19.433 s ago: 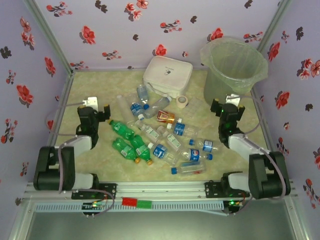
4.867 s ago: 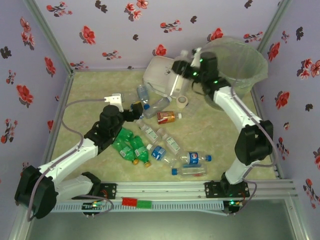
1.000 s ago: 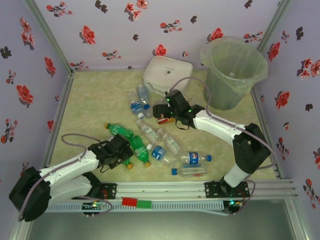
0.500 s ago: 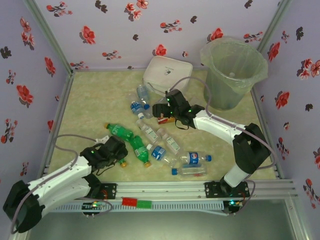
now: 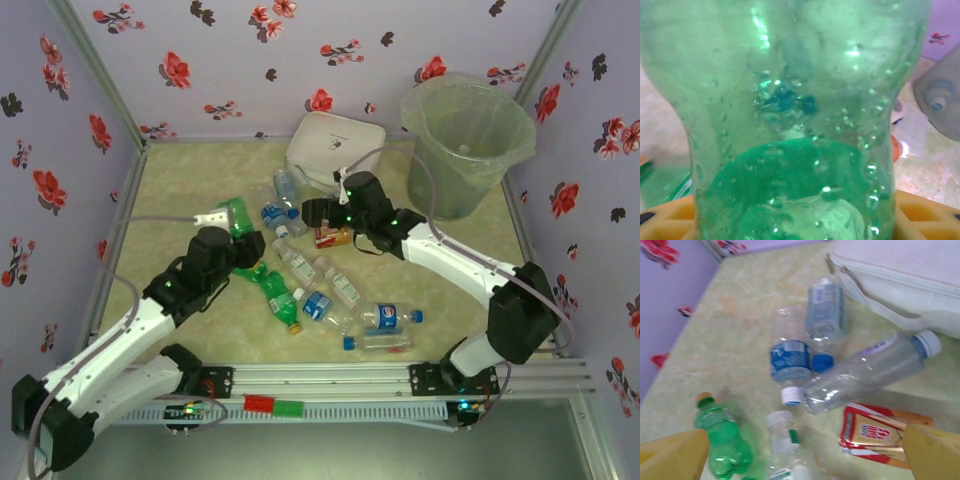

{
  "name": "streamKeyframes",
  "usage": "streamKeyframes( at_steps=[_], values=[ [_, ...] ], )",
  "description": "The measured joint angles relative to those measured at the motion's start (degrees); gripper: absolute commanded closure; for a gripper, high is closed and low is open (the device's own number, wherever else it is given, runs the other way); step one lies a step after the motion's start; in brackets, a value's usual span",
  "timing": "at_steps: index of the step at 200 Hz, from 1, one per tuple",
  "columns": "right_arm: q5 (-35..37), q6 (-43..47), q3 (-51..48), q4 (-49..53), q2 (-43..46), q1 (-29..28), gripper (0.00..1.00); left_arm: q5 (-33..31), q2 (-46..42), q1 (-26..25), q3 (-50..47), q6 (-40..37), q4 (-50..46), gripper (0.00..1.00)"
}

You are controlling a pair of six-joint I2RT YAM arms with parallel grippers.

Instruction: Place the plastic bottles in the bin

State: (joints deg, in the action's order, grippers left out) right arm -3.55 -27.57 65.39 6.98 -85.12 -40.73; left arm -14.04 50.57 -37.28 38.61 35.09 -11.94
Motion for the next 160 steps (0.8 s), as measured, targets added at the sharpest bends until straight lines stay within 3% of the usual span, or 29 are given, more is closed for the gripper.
streamKeyframes(
  at_steps=[58, 115, 160],
  values=[
    [-10.1, -2.58, -5.18, -11.63, 6.69, 1.38, 0.01, 15.72, 9.66, 0.44, 4.68, -10.08, 13.7, 0.71],
    [-18.43, -4.68, -8.0, -22.36, 5.99, 1.38, 0.05, 29.99, 14.12, 0.44, 5.95, -10.16, 18.51, 0.71],
    [-21.29, -6.23, -8.04, -26.93, 4.24, 1.38, 0.17, 37.09, 16.09, 0.48, 7.19, -9.6, 19.15, 0.71]
  ],
)
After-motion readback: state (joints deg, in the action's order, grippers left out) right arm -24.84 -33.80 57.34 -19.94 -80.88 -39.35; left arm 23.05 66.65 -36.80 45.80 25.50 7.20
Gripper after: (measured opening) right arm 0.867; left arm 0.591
